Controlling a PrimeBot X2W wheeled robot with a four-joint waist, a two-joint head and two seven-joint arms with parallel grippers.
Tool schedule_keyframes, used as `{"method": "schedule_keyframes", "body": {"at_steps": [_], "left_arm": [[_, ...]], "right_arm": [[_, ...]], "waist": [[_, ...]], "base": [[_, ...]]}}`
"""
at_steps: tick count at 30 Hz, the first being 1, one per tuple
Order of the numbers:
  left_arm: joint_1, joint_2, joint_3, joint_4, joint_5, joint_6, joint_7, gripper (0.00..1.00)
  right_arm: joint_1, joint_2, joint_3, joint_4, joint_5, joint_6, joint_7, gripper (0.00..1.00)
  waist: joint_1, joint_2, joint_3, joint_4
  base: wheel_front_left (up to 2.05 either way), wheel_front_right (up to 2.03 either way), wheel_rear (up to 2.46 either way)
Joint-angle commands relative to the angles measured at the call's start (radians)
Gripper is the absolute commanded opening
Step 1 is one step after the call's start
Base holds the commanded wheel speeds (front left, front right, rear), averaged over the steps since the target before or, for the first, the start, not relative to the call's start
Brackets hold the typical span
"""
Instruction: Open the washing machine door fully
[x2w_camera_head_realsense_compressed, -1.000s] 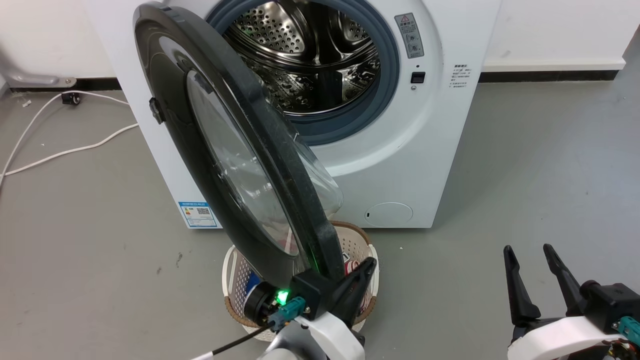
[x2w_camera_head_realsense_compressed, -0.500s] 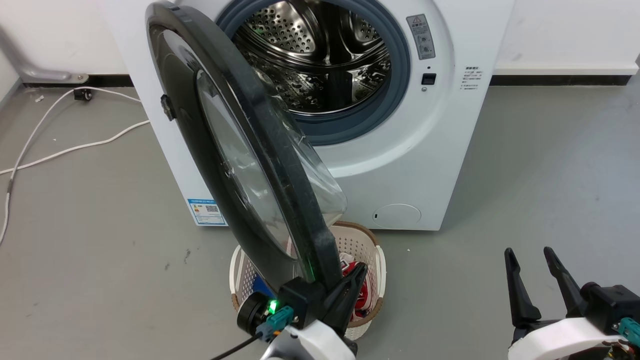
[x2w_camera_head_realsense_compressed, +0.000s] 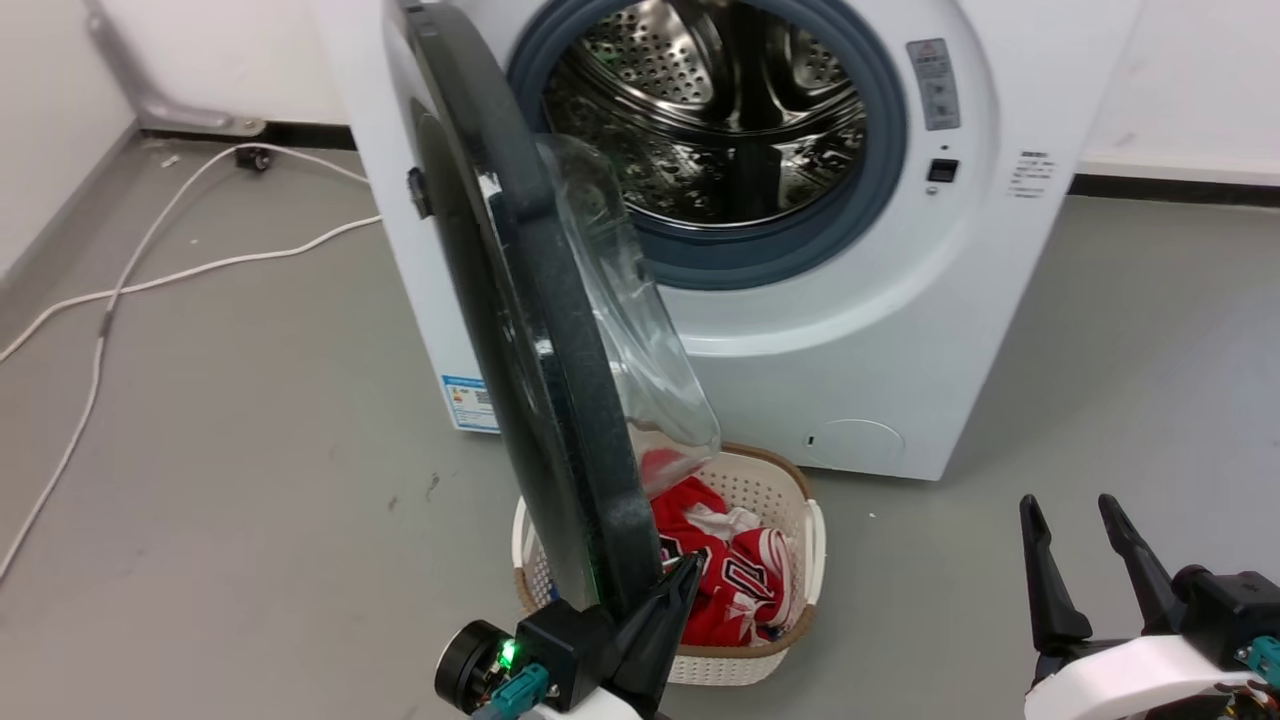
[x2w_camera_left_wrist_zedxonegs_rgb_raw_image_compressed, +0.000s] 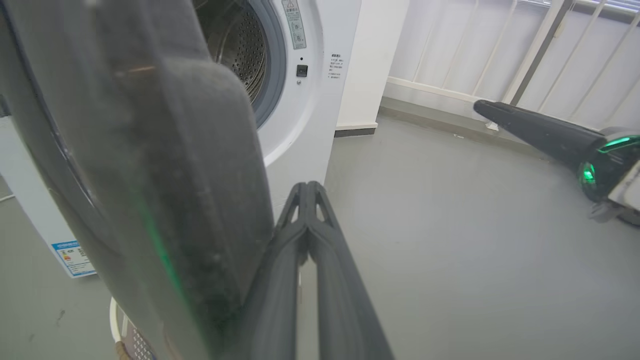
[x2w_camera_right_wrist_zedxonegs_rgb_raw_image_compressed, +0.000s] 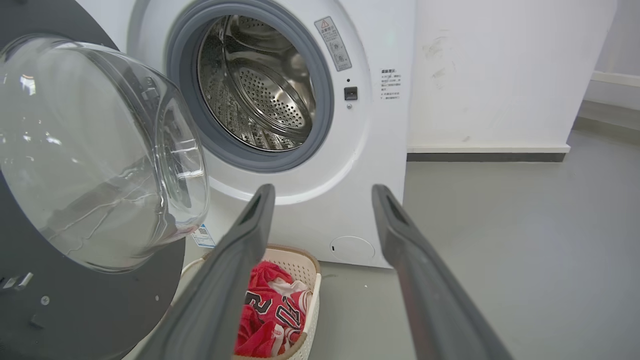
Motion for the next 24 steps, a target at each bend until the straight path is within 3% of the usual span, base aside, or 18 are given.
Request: {"method": "schedule_keyframes", "body": {"at_steps": [1, 13, 24], "left_arm": [[0.009, 0.012, 0.006, -0.018, 0.007, 0.01, -0.004, 0.0], [0.05, 0.029, 0.028, -0.053, -0.007, 0.059, -0.008, 0.0], [0.063, 0.061, 0.107, -0.063, -0.03, 0.104, -0.049, 0.0]], "right_arm": [[-0.007, 0.003, -0.004, -0.005, 0.0, 0.0, -0.006, 1.0], [-0.008, 0.003, -0.001, -0.019, -0.006, 0.0, 0.0, 1.0], [-0.007, 0.005, -0.003, -0.041, -0.018, 0.0, 0.009, 1.0]], "waist": [[0.0, 0.0, 0.004, 0.037], [0.0, 0.0, 0.014, 0.226], [0.0, 0.0, 0.022, 0.328]], "base": [[0.0, 0.0, 0.0], [0.0, 0.0, 0.0], [0.0, 0.0, 0.0]]}}
